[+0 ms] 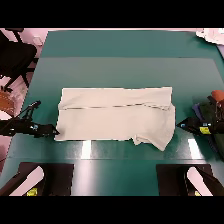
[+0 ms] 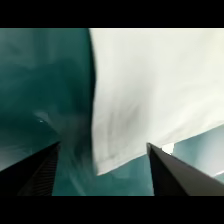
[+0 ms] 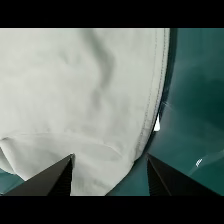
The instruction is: Fold the shirts.
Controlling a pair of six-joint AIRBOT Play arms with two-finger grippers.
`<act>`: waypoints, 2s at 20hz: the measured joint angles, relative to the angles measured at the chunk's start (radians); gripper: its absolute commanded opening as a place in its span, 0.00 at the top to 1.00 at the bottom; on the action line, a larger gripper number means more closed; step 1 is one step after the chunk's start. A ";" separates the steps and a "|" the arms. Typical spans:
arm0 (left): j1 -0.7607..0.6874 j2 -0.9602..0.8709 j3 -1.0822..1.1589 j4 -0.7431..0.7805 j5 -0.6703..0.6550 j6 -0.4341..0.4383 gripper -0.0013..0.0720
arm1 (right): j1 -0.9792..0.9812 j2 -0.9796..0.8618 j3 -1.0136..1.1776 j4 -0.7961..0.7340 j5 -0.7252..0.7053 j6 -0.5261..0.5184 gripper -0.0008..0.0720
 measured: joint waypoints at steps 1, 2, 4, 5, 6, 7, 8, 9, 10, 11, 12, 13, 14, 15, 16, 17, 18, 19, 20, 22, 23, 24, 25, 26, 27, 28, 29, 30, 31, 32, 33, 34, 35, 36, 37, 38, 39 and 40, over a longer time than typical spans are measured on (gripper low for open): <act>0.000 -0.017 -0.001 -0.018 -0.011 0.010 0.12 | 0.000 0.000 -0.002 0.000 -0.004 -0.002 0.26; 0.000 -0.036 -0.001 -0.038 -0.015 0.018 0.12 | 0.000 0.001 -0.004 0.000 -0.005 -0.003 0.26; 0.000 -0.064 -0.002 -0.064 -0.020 0.028 0.12 | 0.000 0.002 -0.006 0.000 -0.005 -0.005 0.26; 0.000 -0.076 -0.003 -0.081 -0.021 0.033 0.12 | 0.000 0.001 -0.006 -0.001 -0.005 -0.005 0.26; 0.000 -0.085 -0.003 -0.089 -0.022 0.037 0.12 | 0.000 0.002 -0.006 0.000 -0.006 -0.005 0.26; 0.000 -0.092 -0.004 -0.098 -0.021 0.040 0.23 | 0.000 0.002 -0.006 -0.001 -0.006 -0.006 0.26; 0.000 -0.098 -0.005 -0.097 -0.013 0.043 0.37 | 0.000 0.001 -0.006 -0.001 -0.006 -0.006 0.26; 0.000 -0.102 -0.006 -0.092 -0.002 0.047 0.43 | 0.000 0.002 -0.007 -0.001 -0.006 -0.006 0.26; 0.000 -0.105 -0.006 -0.090 -0.002 0.047 0.43 | 0.000 0.002 -0.007 -0.001 -0.006 -0.006 0.26; 0.000 -0.106 -0.006 -0.091 -0.006 0.047 0.63 | 0.000 0.002 -0.007 -0.001 -0.006 -0.006 0.26; 0.000 -0.110 -0.008 -0.090 -0.005 0.049 0.89 | 0.000 0.002 -0.006 -0.002 -0.006 -0.006 0.26; -0.002 -0.112 -0.009 -0.074 -0.007 0.053 0.95 | 0.000 0.002 -0.007 -0.002 -0.006 -0.006 0.26; -0.001 -0.111 -0.008 -0.077 -0.015 0.061 0.95 | 0.000 0.002 -0.007 -0.003 -0.006 -0.006 0.26; -0.002 -0.111 -0.007 -0.086 -0.024 0.066 0.95 | 0.000 0.002 -0.007 -0.003 -0.005 -0.006 0.26; -0.002 -0.111 -0.006 -0.098 -0.029 0.070 0.95 | 0.000 0.002 -0.007 -0.003 -0.001 -0.006 0.26; -0.001 -0.111 -0.006 -0.105 -0.035 0.073 0.95 | 0.000 0.002 -0.007 -0.003 0.007 -0.006 0.26; -0.001 -0.111 -0.006 -0.114 -0.038 0.076 0.95 | 0.000 0.002 -0.007 -0.004 0.014 -0.003 0.26; -0.001 -0.111 -0.005 -0.127 -0.042 0.078 0.95 | 0.000 0.002 -0.007 -0.010 0.022 0.009 0.26; -0.001 -0.111 -0.005 -0.135 -0.043 0.080 0.95 | 0.000 0.002 -0.008 -0.028 0.029 0.021 0.26; -0.001 -0.111 -0.005 -0.150 -0.048 0.084 0.95 | 0.000 -0.005 -0.008 -0.076 0.040 0.058 0.26; -0.001 -0.111 -0.005 -0.155 -0.050 0.085 0.95 | 0.000 -0.016 -0.008 -0.091 0.041 0.071 0.26; -0.001 -0.111 -0.005 -0.158 -0.050 0.085 0.95 | 0.000 -0.035 -0.008 -0.097 0.044 0.081 0.26; -0.001 -0.111 -0.003 -0.164 -0.051 0.085 0.95 | 0.000 -0.059 -0.008 -0.097 0.045 0.084 0.26; -0.001 -0.111 -0.002 -0.165 -0.051 0.086 0.95 | -0.001 -0.090 -0.008 -0.090 0.045 0.084 0.26; -0.001 -0.111 0.000 -0.167 -0.052 0.087 0.95 | -0.001 -0.121 -0.008 -0.083 0.045 0.084 0.26; -0.001 -0.111 0.002 -0.170 -0.052 0.087 0.95 | -0.001 -0.156 -0.008 -0.076 0.046 0.083 0.26; -0.001 -0.111 0.002 -0.170 -0.053 0.087 0.95 | -0.001 -0.187 -0.008 -0.069 0.051 0.080 0.26; -0.001 -0.111 0.003 -0.170 -0.053 0.087 0.95 | -0.001 -0.218 -0.008 -0.061 0.061 0.079 0.26; -0.001 -0.111 0.004 -0.171 -0.054 0.087 0.95 | 0.000 -0.243 -0.008 -0.058 0.075 0.078 0.26; -0.001 -0.111 0.004 -0.171 -0.055 0.087 0.95 | 0.000 -0.262 -0.008 -0.055 0.092 0.079 0.26; -0.001 -0.111 0.005 -0.172 -0.055 0.087 0.95 | 0.005 -0.277 -0.008 -0.051 0.109 0.081 0.26; -0.001 -0.111 0.005 -0.172 -0.057 0.087 0.95 | 0.012 -0.283 -0.008 -0.050 0.123 0.089 0.26; -0.001 -0.111 0.005 -0.173 -0.057 0.088 0.95 | 0.023 -0.283 -0.012 -0.047 0.131 0.092 0.26; -0.001 -0.111 0.005 -0.173 -0.057 0.088 0.95 | 0.036 -0.280 -0.020 -0.045 0.138 0.096 0.26; -0.001 -0.111 0.005 -0.175 -0.057 0.089 0.95 | 0.050 -0.271 -0.032 -0.045 0.141 0.099 0.26; -0.001 -0.111 0.005 -0.175 -0.057 0.089 0.95 | 0.062 -0.262 -0.050 -0.044 0.140 0.103 0.26; -0.001 -0.111 0.005 -0.175 -0.057 0.090 0.95 | 0.073 -0.253 -0.070 -0.043 0.135 0.108 0.26; -0.001 -0.111 0.005 -0.176 -0.058 0.091 0.95 | 0.082 -0.241 -0.094 -0.040 0.126 0.111 0.26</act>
